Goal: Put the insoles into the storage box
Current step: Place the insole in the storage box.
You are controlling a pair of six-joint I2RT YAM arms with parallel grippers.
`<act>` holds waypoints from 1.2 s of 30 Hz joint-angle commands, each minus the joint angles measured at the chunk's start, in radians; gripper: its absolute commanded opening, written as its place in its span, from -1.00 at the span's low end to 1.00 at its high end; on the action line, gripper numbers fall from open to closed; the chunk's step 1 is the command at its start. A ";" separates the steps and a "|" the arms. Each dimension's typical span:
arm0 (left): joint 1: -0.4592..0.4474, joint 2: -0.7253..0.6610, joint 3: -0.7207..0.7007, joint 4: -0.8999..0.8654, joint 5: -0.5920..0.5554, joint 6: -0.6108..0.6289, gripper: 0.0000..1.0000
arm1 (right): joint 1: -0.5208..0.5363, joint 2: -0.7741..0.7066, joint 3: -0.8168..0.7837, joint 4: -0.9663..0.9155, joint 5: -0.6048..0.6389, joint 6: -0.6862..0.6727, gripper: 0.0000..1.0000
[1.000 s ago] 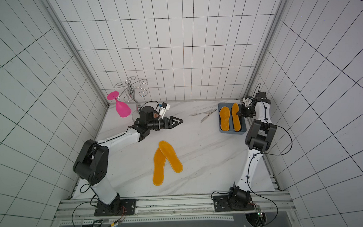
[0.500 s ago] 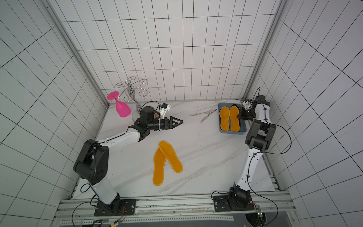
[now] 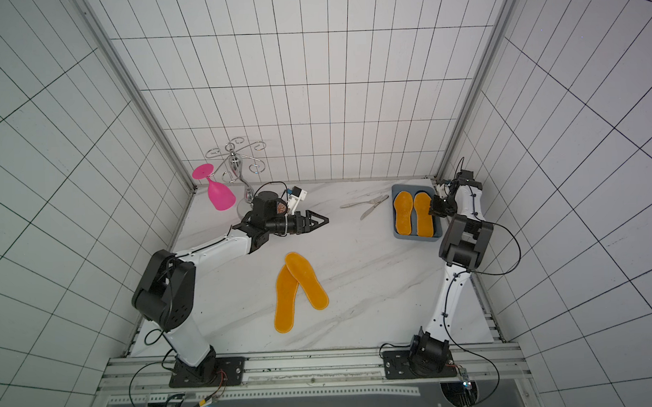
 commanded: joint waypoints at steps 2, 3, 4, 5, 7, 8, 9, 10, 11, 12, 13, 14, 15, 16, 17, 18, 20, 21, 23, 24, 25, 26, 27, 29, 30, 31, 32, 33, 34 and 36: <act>-0.003 0.019 0.033 -0.005 -0.011 0.023 0.98 | 0.009 0.030 0.049 -0.011 0.033 -0.004 -0.94; -0.003 0.020 0.034 -0.006 -0.011 0.023 0.98 | 0.012 0.031 0.049 -0.011 0.041 -0.003 -0.93; -0.004 0.020 0.037 -0.009 -0.011 0.023 0.98 | 0.014 0.032 0.049 -0.011 0.051 -0.005 -0.90; -0.004 0.022 0.039 -0.012 -0.012 0.024 0.98 | 0.016 0.032 0.050 -0.010 0.052 -0.006 -0.88; -0.006 0.020 0.042 -0.023 -0.013 0.031 0.98 | 0.019 0.032 0.056 -0.009 0.051 -0.001 -0.84; -0.006 0.019 0.043 -0.024 -0.014 0.032 0.98 | 0.022 0.031 0.059 -0.008 0.057 -0.001 -0.82; -0.007 0.019 0.043 -0.028 -0.014 0.033 0.98 | 0.024 0.031 0.063 -0.007 0.058 0.000 -0.79; -0.006 0.018 0.044 -0.031 -0.014 0.035 0.98 | 0.026 0.029 0.068 -0.007 0.065 0.002 -0.77; -0.007 0.017 0.045 -0.033 -0.015 0.035 0.98 | 0.028 0.026 0.068 -0.004 0.076 0.003 -0.74; -0.007 0.015 0.044 -0.034 -0.017 0.036 0.98 | 0.032 0.021 0.067 0.001 0.083 0.005 -0.70; -0.007 0.014 0.044 -0.035 -0.017 0.036 0.98 | 0.034 0.017 0.067 0.005 0.079 0.006 -0.63; -0.008 0.012 0.044 -0.036 -0.018 0.038 0.98 | 0.036 0.014 0.067 0.009 0.076 0.008 -0.58; -0.009 0.011 0.042 -0.039 -0.020 0.040 0.98 | 0.039 0.010 0.067 0.011 0.081 0.010 -0.57; -0.009 0.008 0.044 -0.041 -0.020 0.041 0.98 | 0.043 0.006 0.068 0.012 0.085 0.009 -0.57; -0.009 0.007 0.044 -0.042 -0.021 0.041 0.98 | 0.044 0.004 0.068 0.016 0.090 0.011 -0.57; -0.008 0.005 0.044 -0.043 -0.021 0.042 0.98 | 0.046 0.000 0.070 0.020 0.097 0.013 -0.56; -0.009 0.002 0.043 -0.049 -0.023 0.044 0.98 | 0.053 -0.009 0.071 0.022 0.120 0.017 -0.53; -0.009 -0.002 0.043 -0.053 -0.025 0.048 0.98 | 0.055 -0.017 0.070 0.024 0.145 0.020 -0.50; -0.008 -0.008 0.043 -0.065 -0.029 0.056 0.98 | 0.063 -0.034 0.068 0.026 0.194 0.021 -0.44; -0.009 -0.014 0.043 -0.071 -0.033 0.063 0.98 | 0.064 -0.044 0.066 0.029 0.211 0.020 -0.41; -0.008 -0.018 0.043 -0.079 -0.035 0.068 0.98 | 0.067 -0.056 0.062 0.032 0.226 0.021 -0.38; -0.008 -0.021 0.043 -0.085 -0.039 0.074 0.98 | 0.068 -0.066 0.058 0.037 0.241 0.023 -0.36; -0.009 -0.025 0.044 -0.092 -0.041 0.080 0.98 | 0.070 -0.081 0.047 0.047 0.258 0.026 -0.35; -0.008 -0.031 0.045 -0.104 -0.046 0.089 0.98 | 0.071 -0.116 0.011 0.085 0.281 0.031 -0.33; -0.009 -0.037 0.043 -0.111 -0.049 0.095 0.98 | 0.073 -0.138 -0.013 0.104 0.288 0.033 -0.31; -0.007 -0.041 0.042 -0.115 -0.051 0.100 0.98 | 0.076 -0.156 -0.029 0.118 0.290 0.032 -0.29; -0.006 -0.045 0.040 -0.122 -0.054 0.105 0.98 | 0.077 -0.168 -0.041 0.124 0.282 0.030 -0.27; -0.006 -0.050 0.038 -0.128 -0.058 0.111 0.98 | 0.077 -0.181 -0.054 0.132 0.260 0.028 -0.26; -0.004 -0.056 0.037 -0.136 -0.061 0.116 0.98 | 0.080 -0.197 -0.070 0.142 0.234 0.028 -0.26; -0.003 -0.065 0.031 -0.141 -0.063 0.121 0.98 | 0.085 -0.219 -0.108 0.162 0.174 0.025 -0.22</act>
